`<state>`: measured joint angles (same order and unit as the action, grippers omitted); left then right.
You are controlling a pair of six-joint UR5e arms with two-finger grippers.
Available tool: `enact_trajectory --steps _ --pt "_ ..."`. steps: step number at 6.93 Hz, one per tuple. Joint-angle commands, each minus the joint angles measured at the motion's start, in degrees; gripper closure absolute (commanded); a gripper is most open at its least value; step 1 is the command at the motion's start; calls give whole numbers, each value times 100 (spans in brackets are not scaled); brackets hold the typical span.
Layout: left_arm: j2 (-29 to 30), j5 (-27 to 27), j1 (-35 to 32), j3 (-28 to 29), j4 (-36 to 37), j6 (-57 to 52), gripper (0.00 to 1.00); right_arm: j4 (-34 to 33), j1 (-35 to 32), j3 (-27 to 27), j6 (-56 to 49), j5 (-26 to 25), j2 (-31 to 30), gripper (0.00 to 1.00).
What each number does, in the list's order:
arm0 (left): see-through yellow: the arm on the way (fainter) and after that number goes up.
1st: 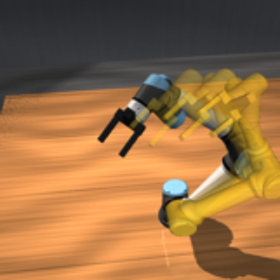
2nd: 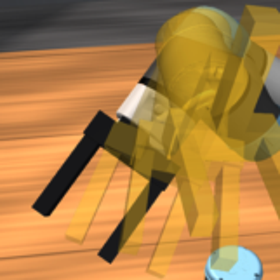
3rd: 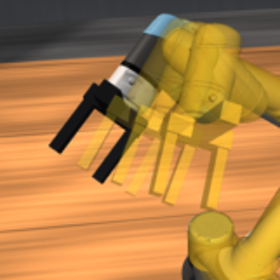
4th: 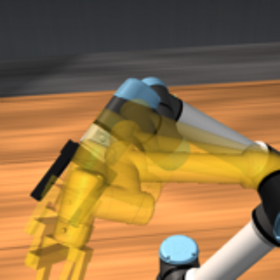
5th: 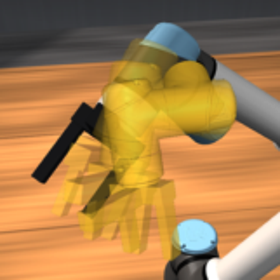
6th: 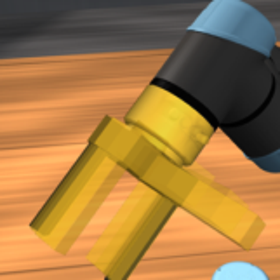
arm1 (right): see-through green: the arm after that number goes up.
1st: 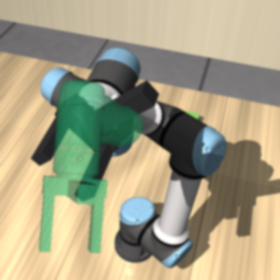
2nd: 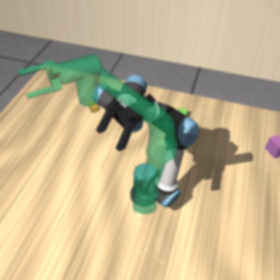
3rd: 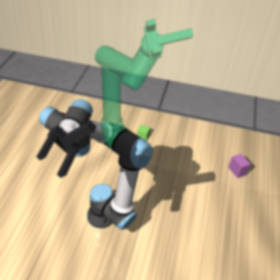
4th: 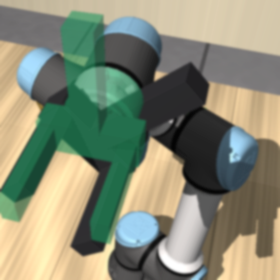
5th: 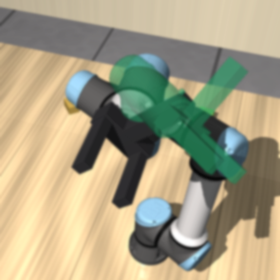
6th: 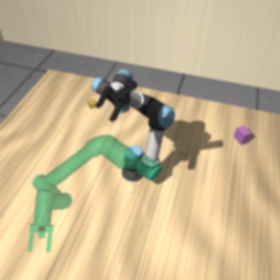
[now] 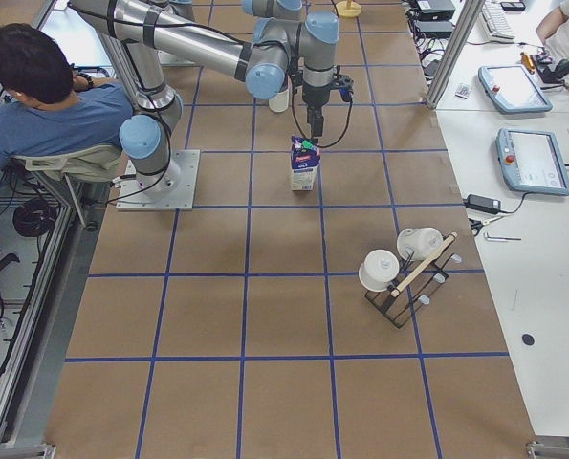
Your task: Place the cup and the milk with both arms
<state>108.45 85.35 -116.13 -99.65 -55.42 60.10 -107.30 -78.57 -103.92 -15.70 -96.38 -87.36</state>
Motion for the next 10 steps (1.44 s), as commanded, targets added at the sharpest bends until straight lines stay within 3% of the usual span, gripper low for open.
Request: enact_trajectory --steps 1,2,4,5,7,8,10 --pt "-253 16 755 532 -414 -1451 0 -45 17 -163 -12 -12 17 0" --pt "-481 86 985 699 -774 -2319 0 -63 26 -164 -20 -3 113 0" --pt "-1296 122 1774 876 -2405 -4655 0 -168 210 -164 -508 6 158 0" --pt "-1631 183 2204 903 -2891 -5327 0 -177 280 -198 -600 75 201 0" --pt "-2107 271 2664 964 -3693 -5823 0 -352 290 -348 -592 93 237 5" --pt "-2100 263 2822 1008 -3678 -5843 0 -370 290 -339 -592 102 237 15" --pt "-2083 236 2859 991 -3634 -5774 0 -432 290 -339 -557 102 237 23"
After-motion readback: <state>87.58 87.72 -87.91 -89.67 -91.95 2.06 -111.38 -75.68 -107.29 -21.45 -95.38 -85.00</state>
